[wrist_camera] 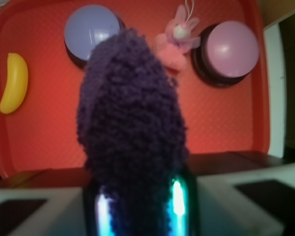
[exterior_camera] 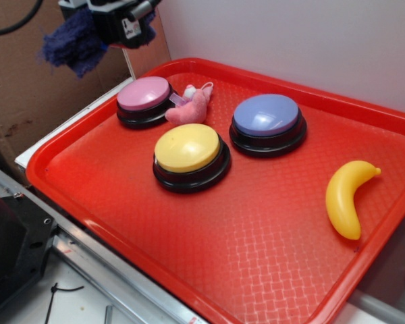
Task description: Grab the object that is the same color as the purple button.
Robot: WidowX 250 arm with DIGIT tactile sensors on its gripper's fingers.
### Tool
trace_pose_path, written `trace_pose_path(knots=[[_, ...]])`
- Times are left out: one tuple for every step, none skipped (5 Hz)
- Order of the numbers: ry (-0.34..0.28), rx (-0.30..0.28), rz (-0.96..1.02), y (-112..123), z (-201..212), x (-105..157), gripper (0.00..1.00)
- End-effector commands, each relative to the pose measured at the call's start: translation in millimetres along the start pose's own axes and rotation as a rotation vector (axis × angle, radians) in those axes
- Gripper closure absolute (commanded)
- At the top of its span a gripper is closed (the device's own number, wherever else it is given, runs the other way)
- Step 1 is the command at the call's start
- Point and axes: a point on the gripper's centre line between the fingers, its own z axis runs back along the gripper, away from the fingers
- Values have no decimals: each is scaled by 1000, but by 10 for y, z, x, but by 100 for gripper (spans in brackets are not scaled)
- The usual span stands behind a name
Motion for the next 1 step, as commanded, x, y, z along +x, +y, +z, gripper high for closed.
trace_pose_path(knots=[[-96, 42, 33, -48, 152, -65, 100]])
